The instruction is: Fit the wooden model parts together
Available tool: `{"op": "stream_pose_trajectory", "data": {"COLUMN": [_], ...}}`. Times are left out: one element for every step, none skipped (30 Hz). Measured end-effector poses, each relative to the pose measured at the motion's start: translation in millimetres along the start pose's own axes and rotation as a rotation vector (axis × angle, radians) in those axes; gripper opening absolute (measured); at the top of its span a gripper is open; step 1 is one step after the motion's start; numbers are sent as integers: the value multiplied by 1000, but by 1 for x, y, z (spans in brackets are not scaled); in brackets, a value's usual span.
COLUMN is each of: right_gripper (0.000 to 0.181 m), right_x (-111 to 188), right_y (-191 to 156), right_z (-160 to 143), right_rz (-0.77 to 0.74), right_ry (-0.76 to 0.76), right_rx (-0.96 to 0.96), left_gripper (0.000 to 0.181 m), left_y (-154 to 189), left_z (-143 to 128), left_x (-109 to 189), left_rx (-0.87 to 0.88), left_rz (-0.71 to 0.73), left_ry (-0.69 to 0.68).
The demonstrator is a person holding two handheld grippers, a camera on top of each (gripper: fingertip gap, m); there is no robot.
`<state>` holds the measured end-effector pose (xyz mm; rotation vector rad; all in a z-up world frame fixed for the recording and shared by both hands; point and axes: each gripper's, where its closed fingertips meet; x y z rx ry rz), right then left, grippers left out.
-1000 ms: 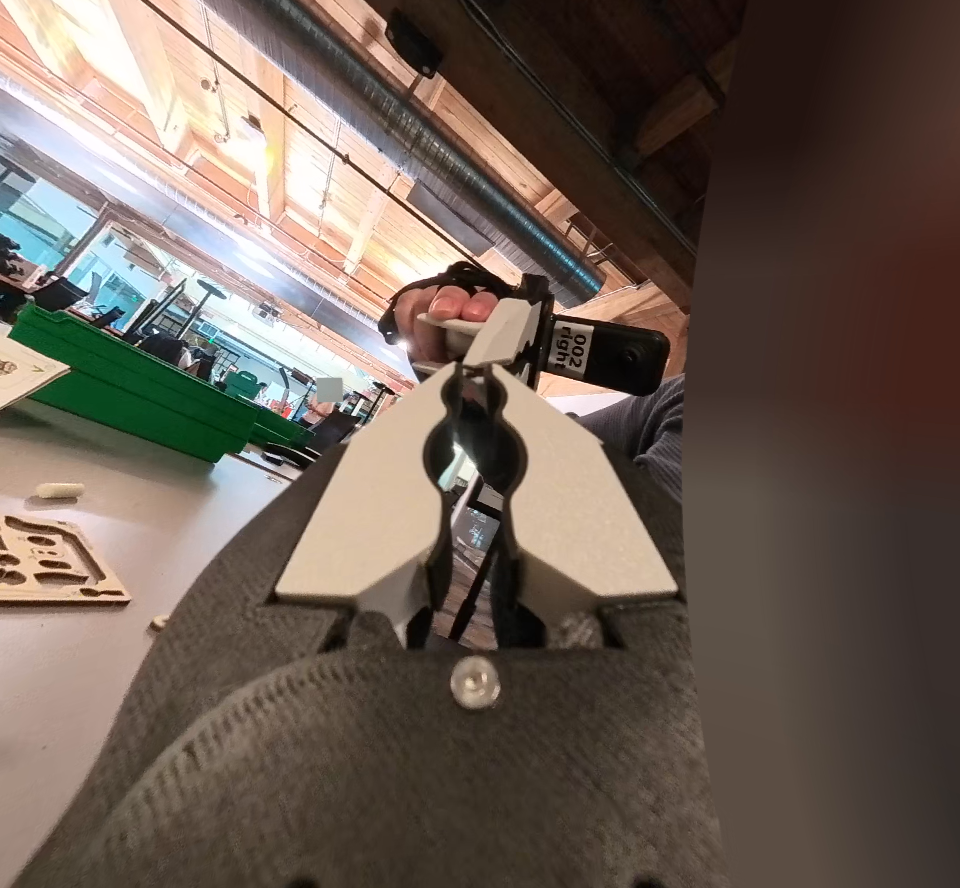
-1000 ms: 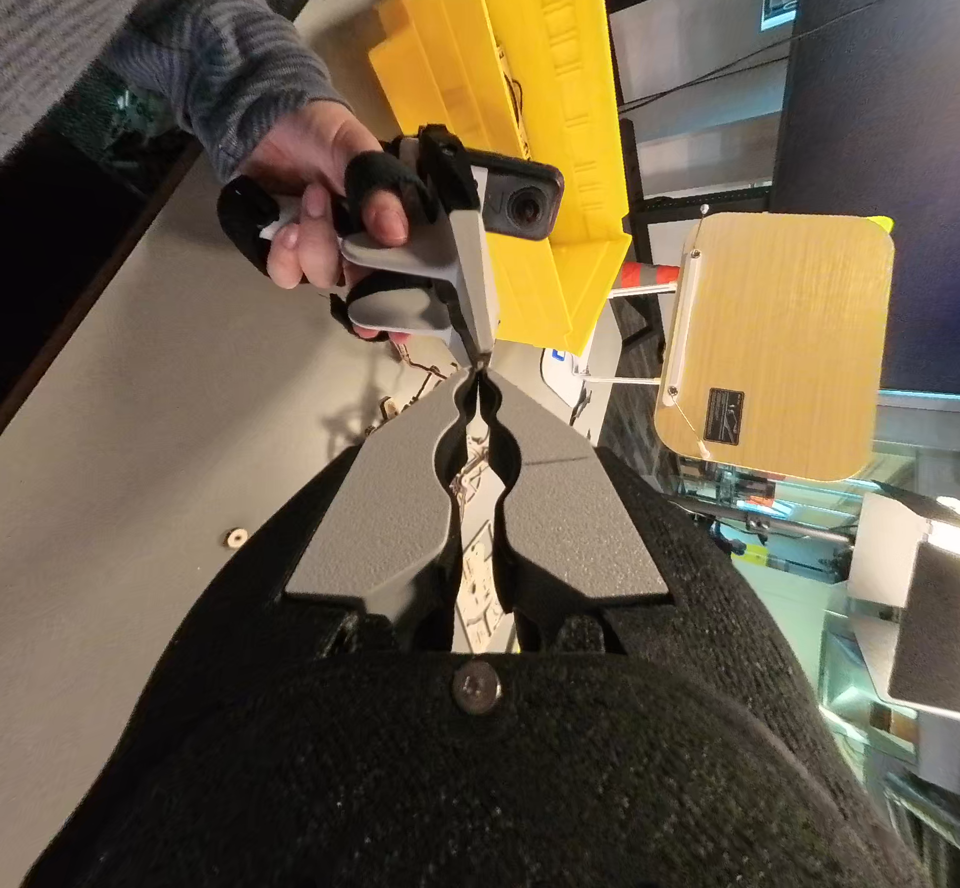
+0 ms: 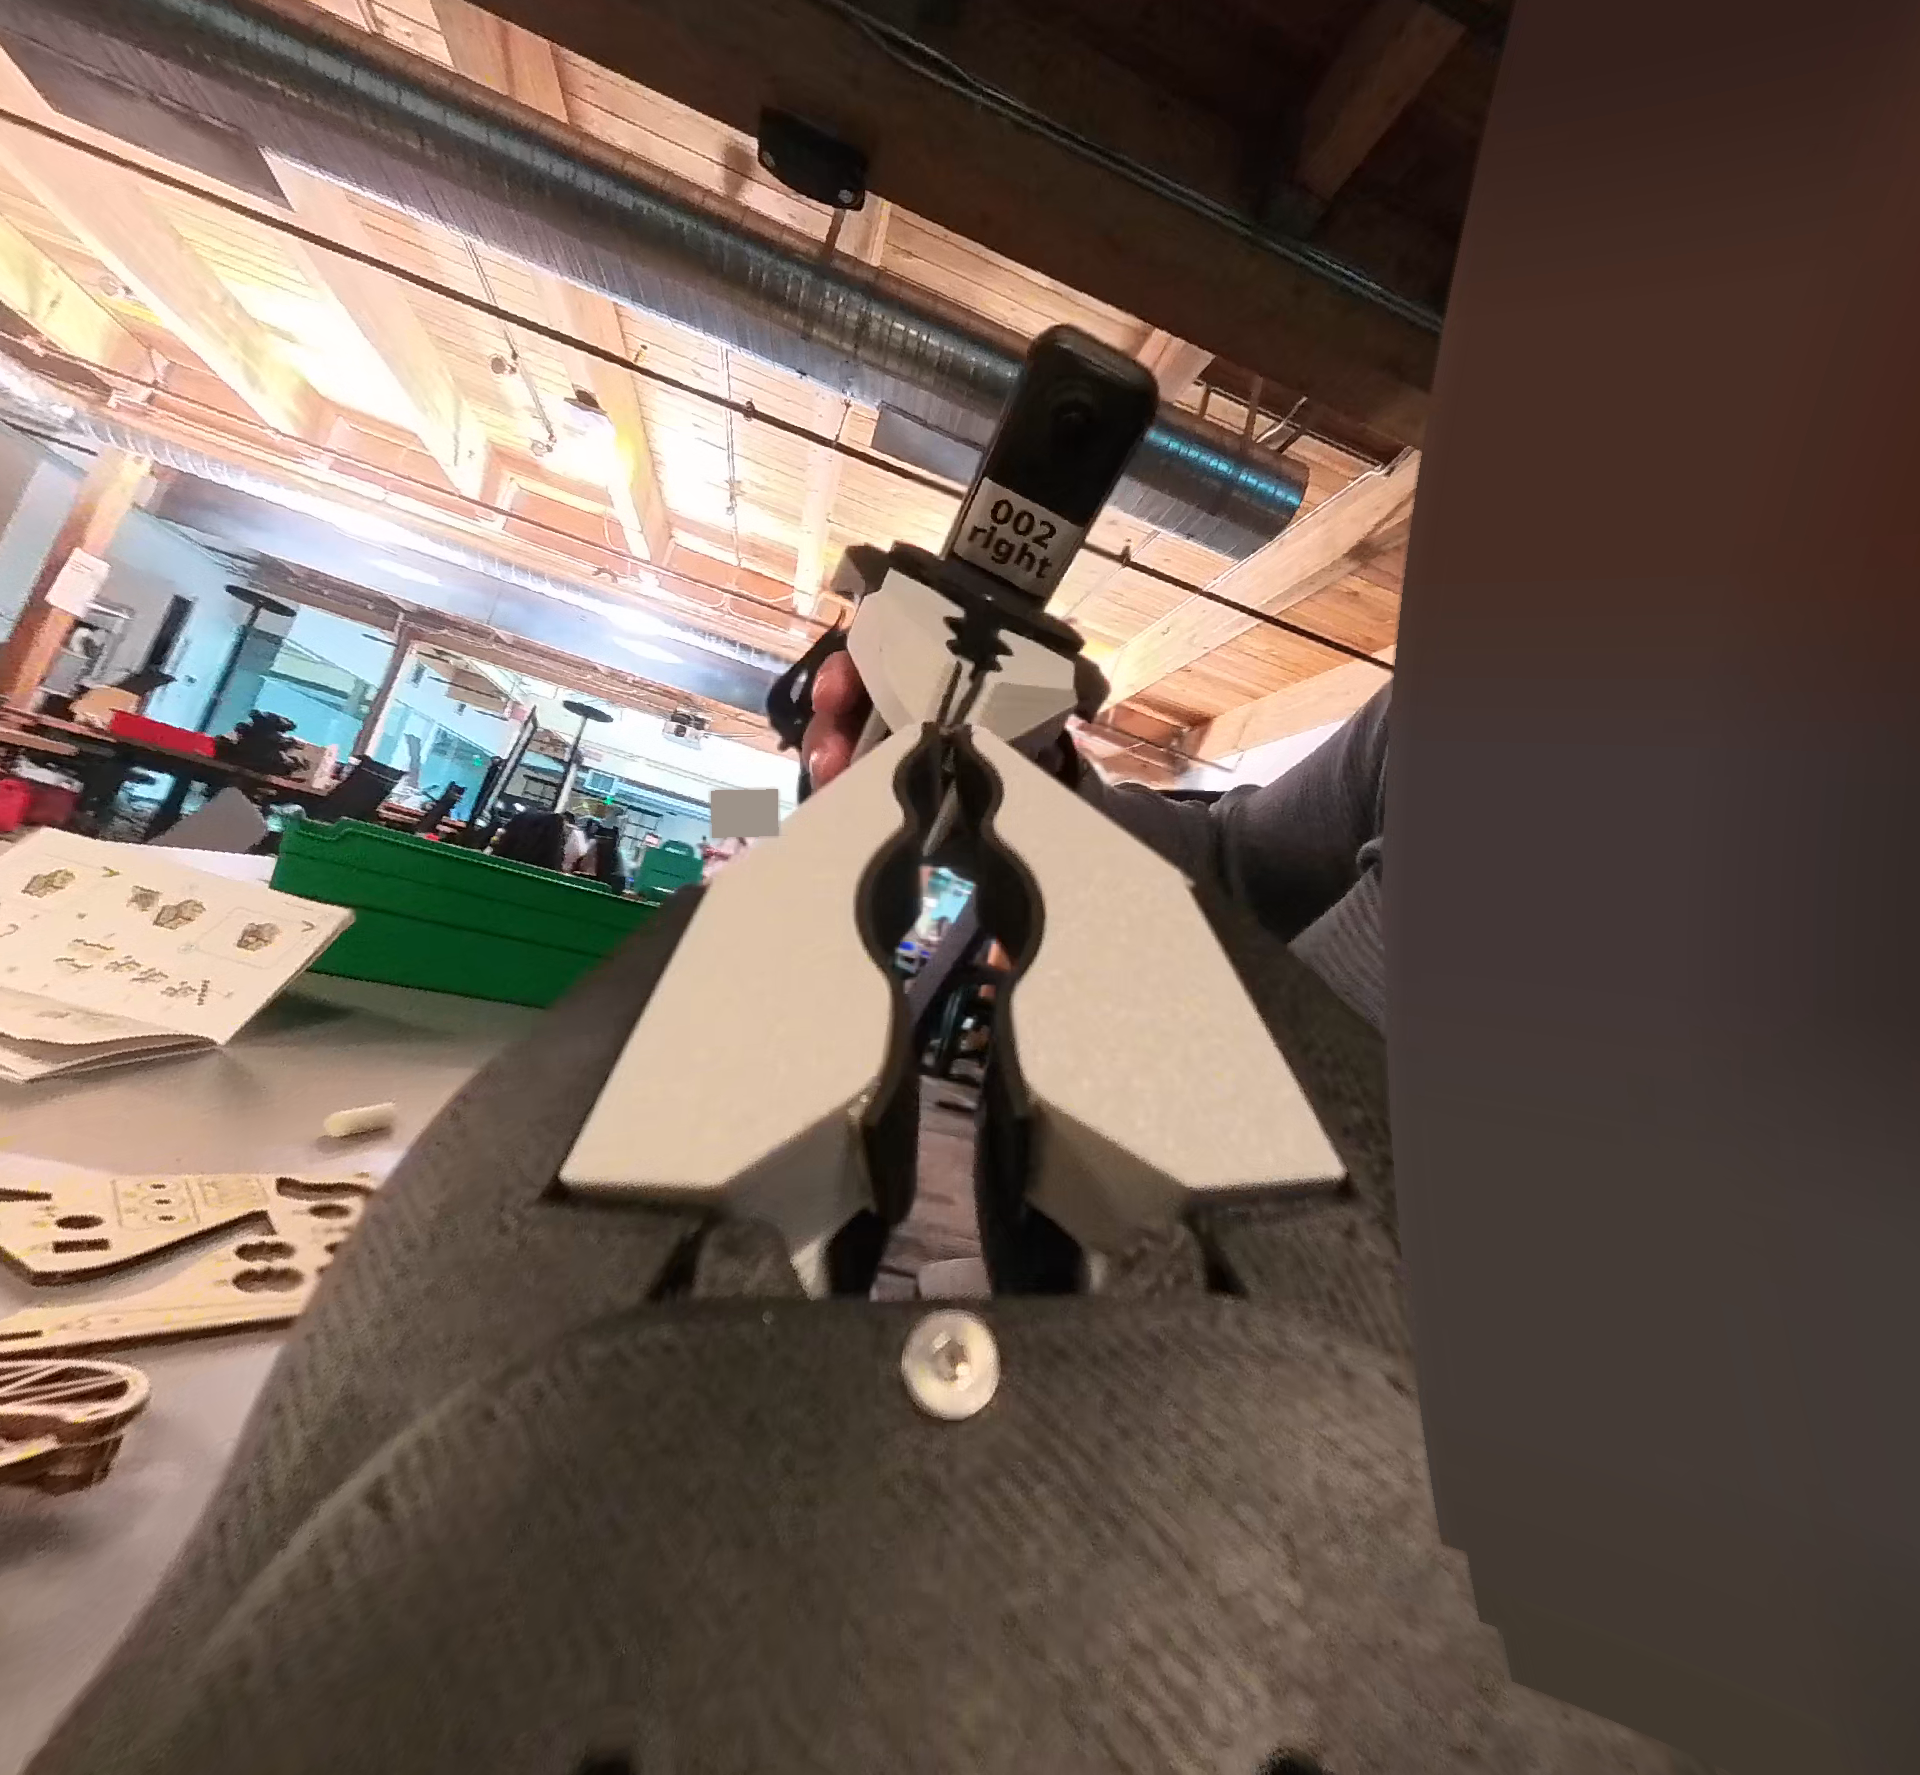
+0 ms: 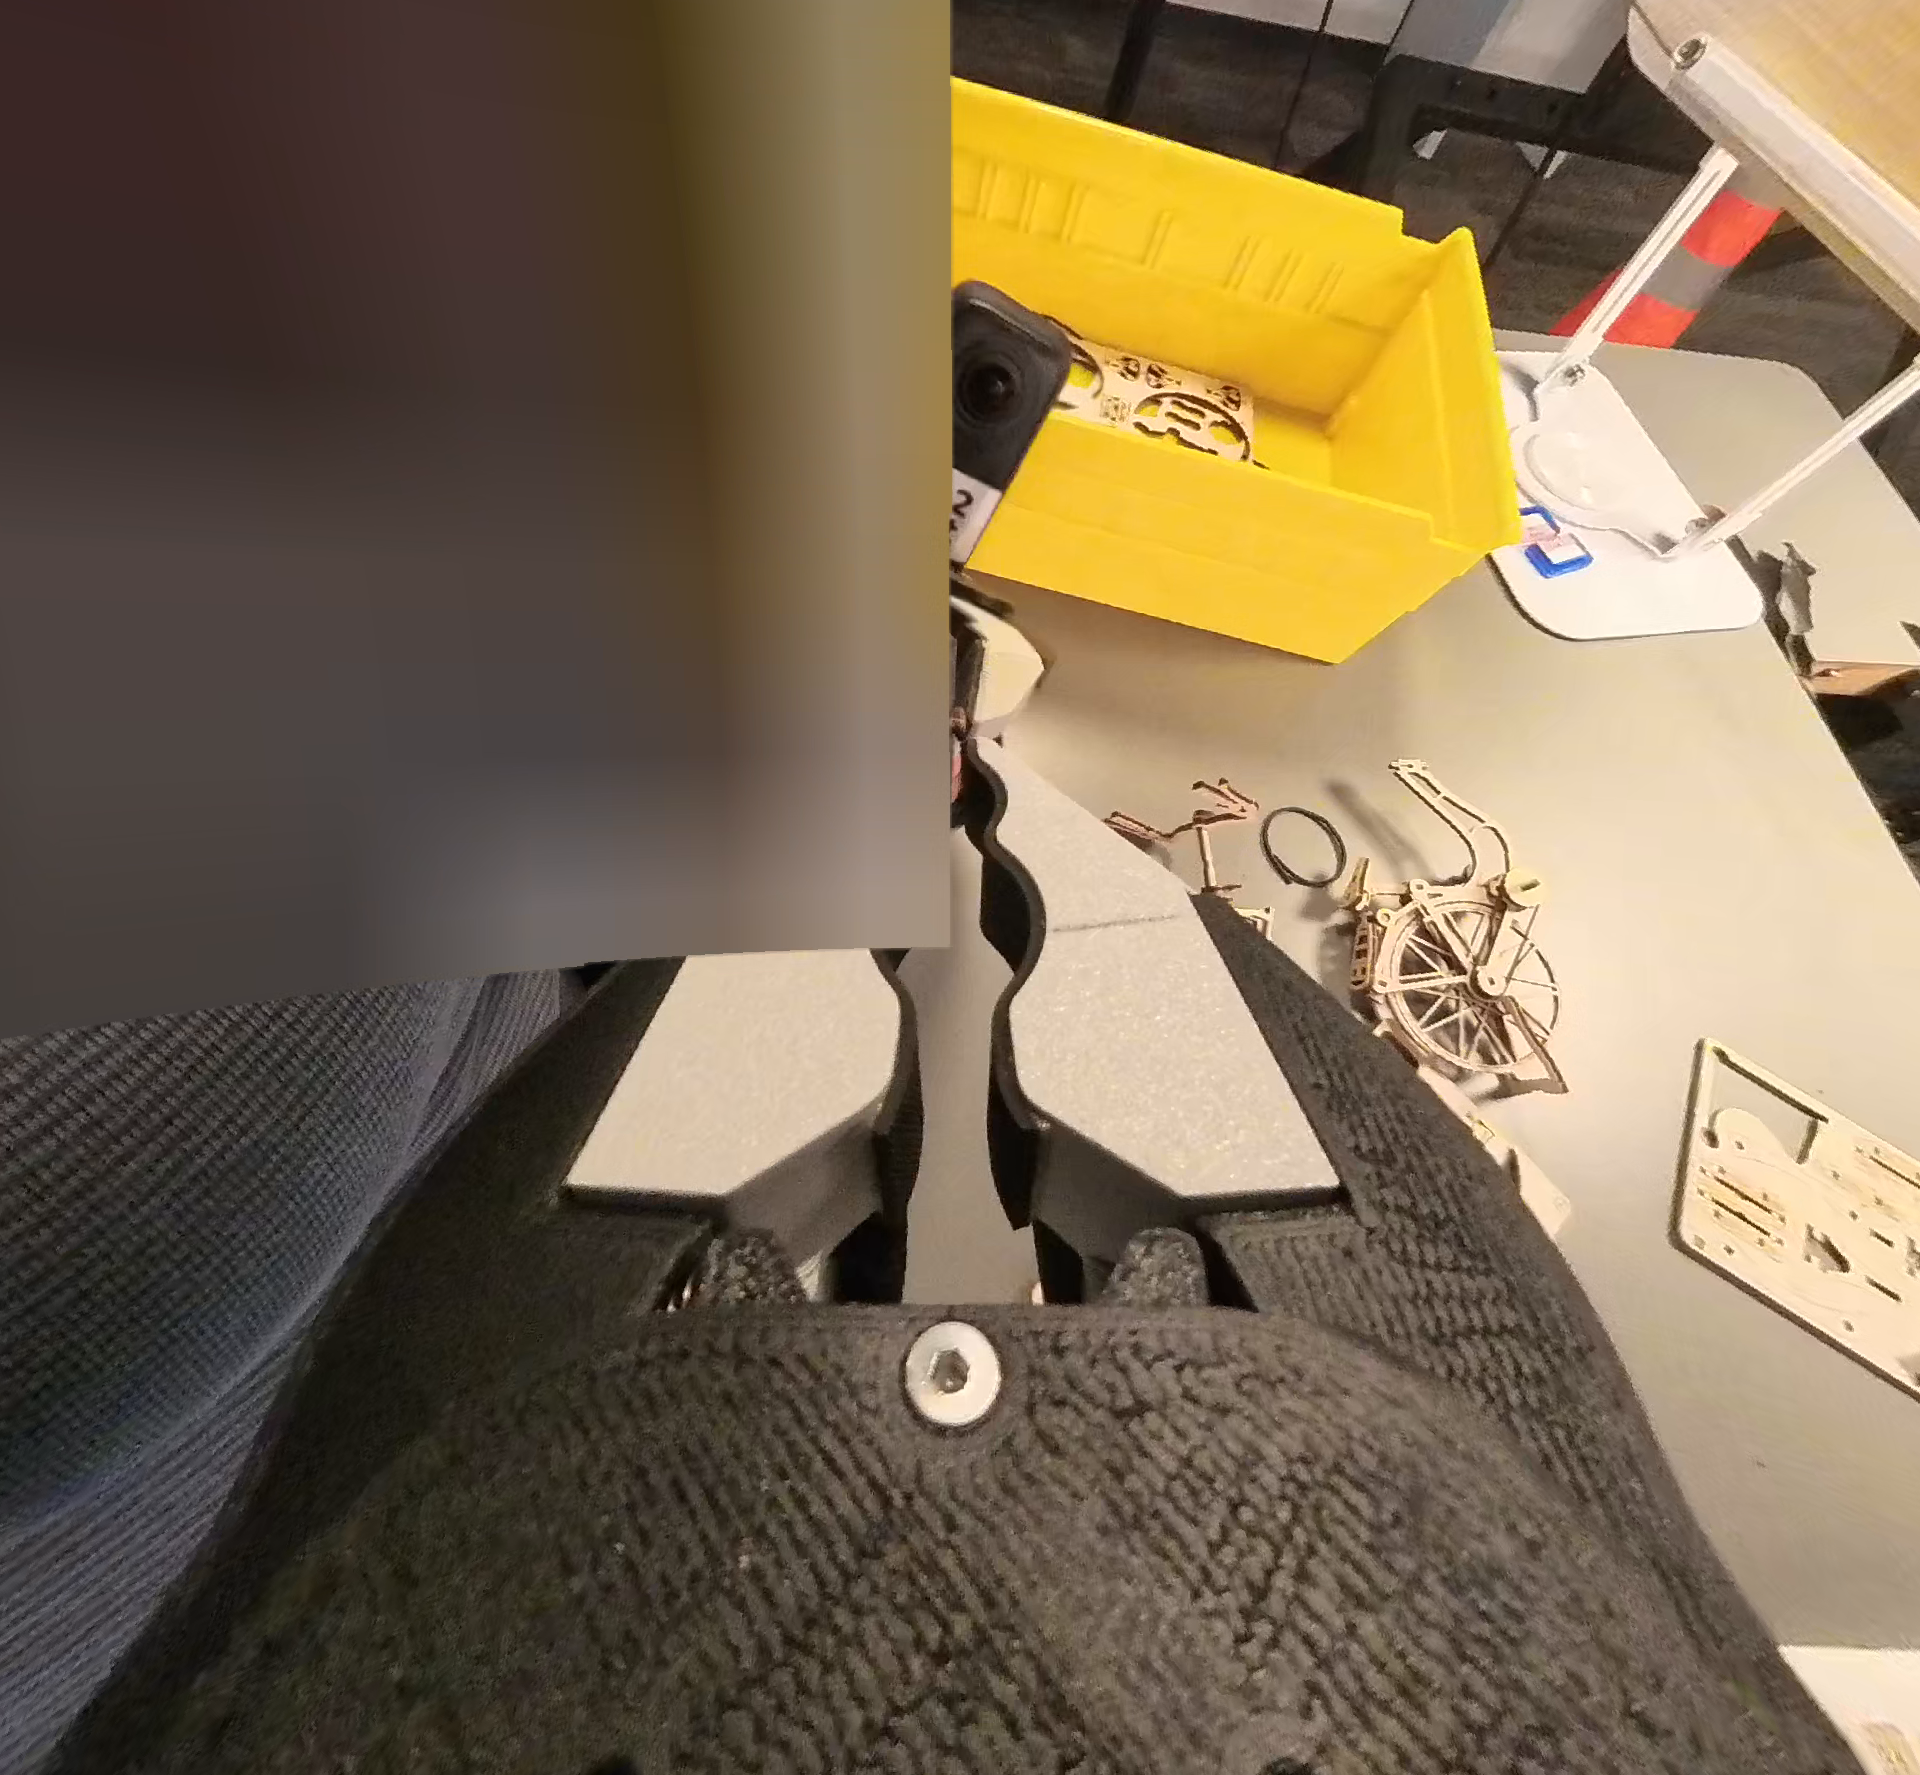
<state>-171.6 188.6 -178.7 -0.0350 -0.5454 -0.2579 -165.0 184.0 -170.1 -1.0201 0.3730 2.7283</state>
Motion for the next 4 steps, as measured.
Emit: {"op": "stream_pose_trajectory", "data": {"right_gripper": [0,0,0,0], "right_x": [0,0,0,1], "right_y": [0,0,0,1], "right_z": [0,0,0,-1], "right_rz": [0,0,-2,-3], "right_ry": [2,2,2,2], "right_rx": [-3,-5,-8,-9], "left_gripper": [1,1,1,1], "left_y": [0,0,0,0], "left_z": [0,-1,-1,-2], "left_x": [0,0,-1,-1], "left_rx": [-26,-47,-63,-75], "left_rz": [6,13,18,22], "left_ry": [-2,-5,-9,-11]}}
Point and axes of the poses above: each gripper's, where its closed fingertips meet, x back along the fingers, z out of its top, y = z × x across the jaws, and after that the axes turned 8 degrees about -x, right-handed
